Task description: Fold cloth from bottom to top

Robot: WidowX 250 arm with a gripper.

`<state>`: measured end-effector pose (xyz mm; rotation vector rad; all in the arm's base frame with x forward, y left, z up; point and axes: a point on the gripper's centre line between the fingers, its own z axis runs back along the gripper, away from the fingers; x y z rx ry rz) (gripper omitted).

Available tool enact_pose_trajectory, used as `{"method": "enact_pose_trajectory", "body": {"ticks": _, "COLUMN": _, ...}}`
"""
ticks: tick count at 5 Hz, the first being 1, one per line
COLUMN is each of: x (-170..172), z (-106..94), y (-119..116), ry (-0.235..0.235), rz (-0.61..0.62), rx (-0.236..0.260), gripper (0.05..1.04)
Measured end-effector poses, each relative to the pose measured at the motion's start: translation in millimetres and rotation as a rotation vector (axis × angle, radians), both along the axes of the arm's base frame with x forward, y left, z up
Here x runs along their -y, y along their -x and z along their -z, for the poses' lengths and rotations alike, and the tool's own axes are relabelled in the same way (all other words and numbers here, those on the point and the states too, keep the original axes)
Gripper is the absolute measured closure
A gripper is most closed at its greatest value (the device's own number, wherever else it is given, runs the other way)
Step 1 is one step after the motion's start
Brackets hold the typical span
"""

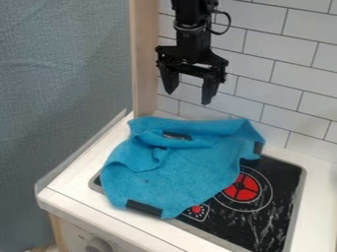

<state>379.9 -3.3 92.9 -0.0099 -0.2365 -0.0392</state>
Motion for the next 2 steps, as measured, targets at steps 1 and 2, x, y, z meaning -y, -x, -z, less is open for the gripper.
{"method": "enact_pose_trajectory", "body": {"ticks": 1, "x": -0.2, "z": 11.8, "y": 4.2, "ry": -0.002, "rz": 0.004, "rx": -0.037, "gripper": 0.085}}
{"method": "enact_pose_trajectory", "body": {"ticks": 2, "x": -6.3, "z": 18.5, "y": 11.4, "ry": -0.051, "rz": 0.084, "rx": -0.069, "gripper": 0.085}}
